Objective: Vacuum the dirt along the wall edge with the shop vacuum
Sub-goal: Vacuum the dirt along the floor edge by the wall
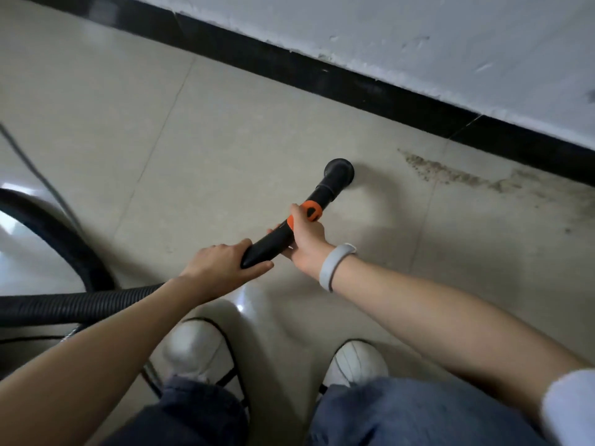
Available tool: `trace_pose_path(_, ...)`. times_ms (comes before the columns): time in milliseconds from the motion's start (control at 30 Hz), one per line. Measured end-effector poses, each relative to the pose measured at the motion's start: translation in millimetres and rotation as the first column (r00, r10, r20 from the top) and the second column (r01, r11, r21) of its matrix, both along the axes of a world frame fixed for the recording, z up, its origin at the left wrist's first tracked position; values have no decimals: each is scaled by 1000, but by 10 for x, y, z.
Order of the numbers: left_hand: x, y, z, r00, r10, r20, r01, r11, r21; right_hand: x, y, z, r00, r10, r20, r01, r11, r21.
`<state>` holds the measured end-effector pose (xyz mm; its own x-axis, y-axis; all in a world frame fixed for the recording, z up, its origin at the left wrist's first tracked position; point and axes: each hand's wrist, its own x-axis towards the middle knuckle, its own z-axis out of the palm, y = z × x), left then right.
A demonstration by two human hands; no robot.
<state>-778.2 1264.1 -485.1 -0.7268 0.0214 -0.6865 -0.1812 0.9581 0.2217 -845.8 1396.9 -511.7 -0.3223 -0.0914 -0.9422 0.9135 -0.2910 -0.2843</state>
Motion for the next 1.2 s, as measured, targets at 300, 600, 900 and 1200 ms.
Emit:
trace_pose_path(300, -448, 10, 22, 998, -44, -36, 45, 998, 45, -545, 168, 58, 969, 229, -87, -224, 973, 62)
trace_pose_path(600, 57, 46, -256, 991, 54, -121, -46, 996, 71, -14, 110, -137, 975, 153, -160, -133, 983, 129)
trace_pose_path(900, 713, -716, -257, 998, -51, -21, 50, 997, -63, 961, -412, -115, 992, 97, -82, -97, 995, 4)
trace_pose_path(1200, 830, -1024, 10, 993, 2, -121, -27, 979, -204, 1235, -1022, 104, 994, 45, 97, -31, 989, -142)
